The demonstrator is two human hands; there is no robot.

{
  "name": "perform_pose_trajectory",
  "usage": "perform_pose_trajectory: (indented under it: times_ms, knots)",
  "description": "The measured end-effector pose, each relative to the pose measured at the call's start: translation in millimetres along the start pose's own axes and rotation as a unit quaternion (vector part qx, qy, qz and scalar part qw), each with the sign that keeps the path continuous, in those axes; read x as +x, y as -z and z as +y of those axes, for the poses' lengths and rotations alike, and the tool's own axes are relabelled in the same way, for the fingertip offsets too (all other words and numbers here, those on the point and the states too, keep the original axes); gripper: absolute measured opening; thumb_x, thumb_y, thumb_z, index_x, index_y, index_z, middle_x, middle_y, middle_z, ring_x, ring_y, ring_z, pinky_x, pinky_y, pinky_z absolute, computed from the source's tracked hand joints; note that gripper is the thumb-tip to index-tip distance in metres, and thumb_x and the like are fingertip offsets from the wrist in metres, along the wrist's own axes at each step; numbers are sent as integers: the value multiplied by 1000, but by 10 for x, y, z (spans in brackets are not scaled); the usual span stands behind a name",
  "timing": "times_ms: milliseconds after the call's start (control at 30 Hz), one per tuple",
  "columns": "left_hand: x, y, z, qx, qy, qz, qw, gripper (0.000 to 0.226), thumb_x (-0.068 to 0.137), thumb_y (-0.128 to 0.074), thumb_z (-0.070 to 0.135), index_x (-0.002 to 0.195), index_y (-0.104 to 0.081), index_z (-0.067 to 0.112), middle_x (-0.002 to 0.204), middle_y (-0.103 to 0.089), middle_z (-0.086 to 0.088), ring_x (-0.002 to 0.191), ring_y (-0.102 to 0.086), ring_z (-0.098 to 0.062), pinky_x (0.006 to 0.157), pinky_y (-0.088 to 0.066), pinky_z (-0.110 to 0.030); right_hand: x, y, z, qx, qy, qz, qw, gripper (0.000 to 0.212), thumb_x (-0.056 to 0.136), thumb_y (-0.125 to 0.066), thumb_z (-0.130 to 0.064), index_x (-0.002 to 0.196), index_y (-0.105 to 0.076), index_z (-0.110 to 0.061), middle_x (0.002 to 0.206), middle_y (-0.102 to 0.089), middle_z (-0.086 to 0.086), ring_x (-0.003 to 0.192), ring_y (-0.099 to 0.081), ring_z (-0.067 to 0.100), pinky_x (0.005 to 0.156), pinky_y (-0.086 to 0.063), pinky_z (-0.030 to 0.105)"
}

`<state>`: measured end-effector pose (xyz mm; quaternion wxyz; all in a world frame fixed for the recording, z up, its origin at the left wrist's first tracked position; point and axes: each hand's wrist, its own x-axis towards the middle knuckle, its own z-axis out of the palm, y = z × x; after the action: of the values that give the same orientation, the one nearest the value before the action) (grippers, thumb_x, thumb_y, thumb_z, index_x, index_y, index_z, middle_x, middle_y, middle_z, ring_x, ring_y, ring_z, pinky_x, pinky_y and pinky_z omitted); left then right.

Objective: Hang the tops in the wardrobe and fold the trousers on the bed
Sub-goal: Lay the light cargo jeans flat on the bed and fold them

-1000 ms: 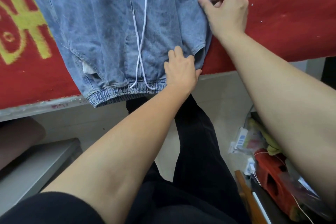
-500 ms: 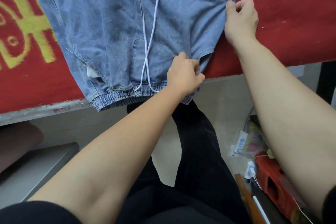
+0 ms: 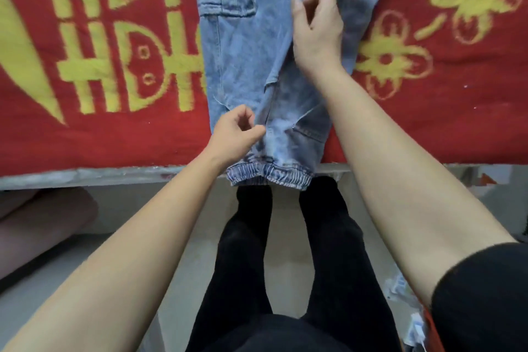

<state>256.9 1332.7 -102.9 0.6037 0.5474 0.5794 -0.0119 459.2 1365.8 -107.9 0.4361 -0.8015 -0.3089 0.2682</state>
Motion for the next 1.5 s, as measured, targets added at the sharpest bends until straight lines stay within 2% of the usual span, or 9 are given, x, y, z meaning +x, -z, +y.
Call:
perform_pose_trajectory:
  times_ms: [200, 400, 567, 733, 900, 1033, 1133, 1267, 1500]
  knots:
    - [147, 434, -662, -46, 71, 101, 991, 15, 78, -57, 15, 73, -43, 16, 61, -46, -6, 45, -44, -13, 51, -36, -28, -62, -1088, -179, -88, 85, -162, 979, 20, 101, -48, -20, 106, -50, -1, 99, -52, 7, 85, -48, 21, 74, -36, 28]
    - [252, 237, -1031, -18, 96, 131, 987, 25, 89, -51, 23, 67, -40, 20, 63, -39, 6, 59, -37, -11, 59, -31, -34, -127, -1450, 148, -154, 70, -228, 959, 23, 100, -49, -17, 116, -50, -1, 117, -55, 13, 103, -53, 26, 87, -39, 31]
    - [93, 206, -995, 22, -6, 162, 987, 34, 102, -45, 32, 72, -35, 22, 60, -34, 11, 51, -33, -3, 53, -29, -27, -37, -1366, 160, -123, 29, -234, 964, 20, 95, -58, -19, 112, -58, -8, 110, -62, 4, 96, -55, 14, 89, -43, 24]
    - [62, 206, -937, 180, -11, 269, 946, 29, 102, -37, 39, 83, -39, 17, 54, -40, 5, 55, -46, -30, 53, -31, -41, -98, -1464, 41, -103, 57, -194, 974, 19, 95, -52, -15, 110, -56, -5, 106, -57, 3, 93, -50, 14, 80, -36, 19]
    - [210, 162, -1096, 345, 35, 165, 923, 36, 106, -22, 39, 99, -42, 11, 70, -56, -12, 68, -59, -39, 57, -35, -39, -84, -1547, 215, -183, 49, -264, 946, 26, 99, -48, -16, 121, -50, -3, 122, -53, 12, 110, -51, 24, 91, -37, 26]
    - [228, 242, -958, 363, 29, 151, 919, 30, 105, -26, 37, 93, -40, 13, 77, -61, -10, 73, -60, -37, 59, -35, -38, 102, -1438, 28, -180, -1, -305, 935, 24, 97, -54, -28, 112, -60, -11, 114, -65, 6, 107, -59, 20, 93, -42, 27]
    - [353, 408, -684, 311, -5, 166, 936, 26, 102, -35, 37, 93, -44, 15, 89, -56, -4, 85, -56, -31, 66, -39, -40, 251, -1254, -155, -160, -8, -243, 957, 22, 96, -52, -29, 99, -68, -14, 103, -72, 2, 103, -62, 19, 92, -43, 28]
    - [895, 604, -72, 213, -61, 204, 954, 28, 102, -41, 36, 104, -53, 11, 105, -61, -12, 102, -55, -33, 82, -38, -40, 604, -1040, -336, -90, -16, -68, 994, 19, 95, -53, -24, 107, -64, -15, 100, -69, 0, 98, -62, 17, 84, -37, 19]
    - [1829, 708, 681, 136, -106, 238, 956, 34, 103, -41, 32, 114, -60, 6, 113, -64, -16, 110, -55, -34, 93, -39, -41, 1457, -896, -486, -179, 14, 102, 978, 38, 93, -54, -42, 123, -54, -19, 121, -49, 4, 109, -56, 20, 88, -38, 28]
